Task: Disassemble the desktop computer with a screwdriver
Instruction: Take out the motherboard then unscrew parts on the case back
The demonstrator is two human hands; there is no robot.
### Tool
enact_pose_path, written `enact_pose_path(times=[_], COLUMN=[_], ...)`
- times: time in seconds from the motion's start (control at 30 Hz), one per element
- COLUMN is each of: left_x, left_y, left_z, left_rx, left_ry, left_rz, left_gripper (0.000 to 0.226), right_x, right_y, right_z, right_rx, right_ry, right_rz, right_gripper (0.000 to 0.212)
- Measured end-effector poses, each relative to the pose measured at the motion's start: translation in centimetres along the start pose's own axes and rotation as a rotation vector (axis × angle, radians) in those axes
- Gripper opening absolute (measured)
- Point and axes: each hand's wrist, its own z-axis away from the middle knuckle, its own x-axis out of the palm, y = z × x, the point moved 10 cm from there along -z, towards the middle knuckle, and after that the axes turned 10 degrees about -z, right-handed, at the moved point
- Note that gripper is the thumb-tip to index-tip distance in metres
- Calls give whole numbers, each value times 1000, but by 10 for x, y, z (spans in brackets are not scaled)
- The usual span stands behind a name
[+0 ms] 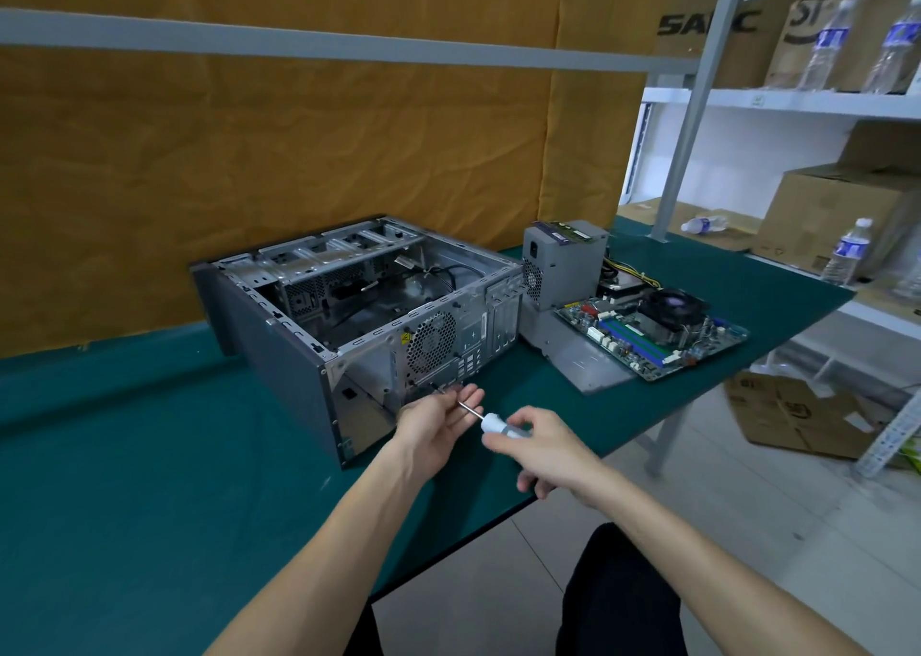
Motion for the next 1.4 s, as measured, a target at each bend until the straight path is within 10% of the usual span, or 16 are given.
enact_pose_path(times=[0.9, 1.07, 1.23, 1.4], left_x=[4, -43, -65, -52], left_y=[10, 22, 66, 69], left_z=[14, 39, 65, 37], left_rx=[66, 240, 516, 423], left_ry=[18, 388, 670, 433], left_rz=[14, -498, -898, -1008], left_gripper=[24, 3, 34, 45], right_x=[1, -3, 6, 11], right_y=[-26, -35, -32, -44], right_z=[1, 8, 9, 14], right_rx=[-60, -190, -153, -230], right_ry=[-7, 132, 94, 117], right_rz=[229, 451, 559, 669], right_gripper=[22, 28, 38, 28])
